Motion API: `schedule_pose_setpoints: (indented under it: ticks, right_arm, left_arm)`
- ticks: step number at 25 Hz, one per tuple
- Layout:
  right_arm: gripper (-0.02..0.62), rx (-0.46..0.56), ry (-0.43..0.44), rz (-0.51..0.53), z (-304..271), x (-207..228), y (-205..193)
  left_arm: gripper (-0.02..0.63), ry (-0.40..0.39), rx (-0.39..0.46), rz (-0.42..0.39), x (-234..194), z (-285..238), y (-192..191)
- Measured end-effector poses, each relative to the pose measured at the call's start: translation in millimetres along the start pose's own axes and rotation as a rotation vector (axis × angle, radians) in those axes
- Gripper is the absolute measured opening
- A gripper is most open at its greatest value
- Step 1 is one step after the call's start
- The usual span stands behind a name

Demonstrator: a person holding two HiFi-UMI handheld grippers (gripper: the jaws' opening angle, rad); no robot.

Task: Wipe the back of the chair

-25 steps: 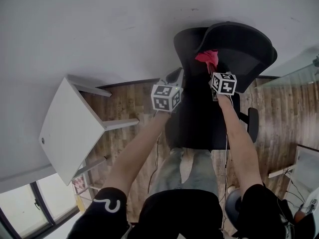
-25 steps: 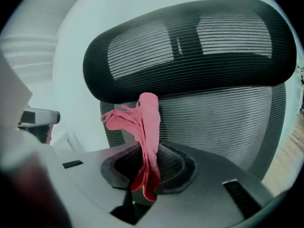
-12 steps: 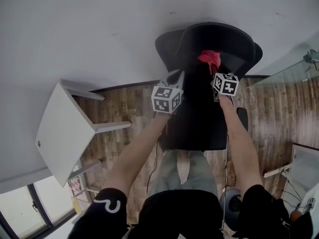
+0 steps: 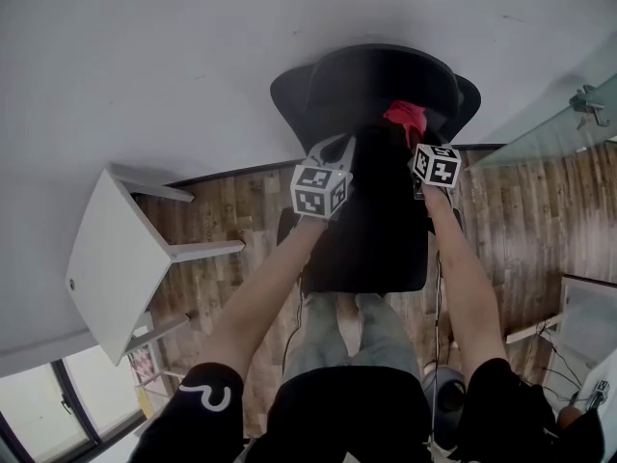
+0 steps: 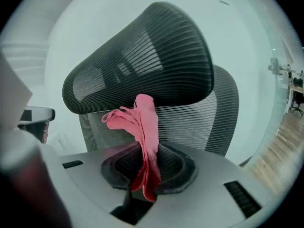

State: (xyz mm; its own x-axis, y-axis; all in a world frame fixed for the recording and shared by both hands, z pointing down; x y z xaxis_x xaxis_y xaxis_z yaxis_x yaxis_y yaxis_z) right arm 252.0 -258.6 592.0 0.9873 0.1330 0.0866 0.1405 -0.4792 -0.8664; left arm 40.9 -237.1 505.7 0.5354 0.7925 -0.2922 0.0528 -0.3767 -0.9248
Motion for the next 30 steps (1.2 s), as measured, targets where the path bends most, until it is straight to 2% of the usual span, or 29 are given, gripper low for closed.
schedule_pose_setpoints:
  ticks: [21, 26, 30]
  right_arm:
    - [0.085, -0.012, -0.131, -0.058, 37.0, 157.3, -14.2]
    - [0.084, -0.006, -0.173, -0.084, 52.5, 178.7, -19.0]
    - [0.086, -0.008, -0.172, -0.1, 63.9, 175.0, -26.6]
  left_arm:
    - [0.025, -0.087, -0.039, -0.047, 88.8, -83.7, -5.9]
    - [0.025, -0.102, -0.045, -0.05, 101.2, -88.3, -8.0]
    - [0.025, -0.117, -0.049, -0.051, 105.8, -85.2, -11.2]
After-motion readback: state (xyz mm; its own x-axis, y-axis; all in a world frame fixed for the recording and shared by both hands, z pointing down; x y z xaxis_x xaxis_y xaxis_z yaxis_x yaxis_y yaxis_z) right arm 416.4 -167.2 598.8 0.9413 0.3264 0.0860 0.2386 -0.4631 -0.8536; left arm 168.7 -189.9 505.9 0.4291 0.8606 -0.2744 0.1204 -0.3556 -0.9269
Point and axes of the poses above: the fingertips, and each gripper's own axes: z backward along the fingers, x to its right, y out of its top, the point moved 4 cm from there along z, backward along the fingers, and after that the axes turned 12 degrees about -y, right-handed, at the moved point
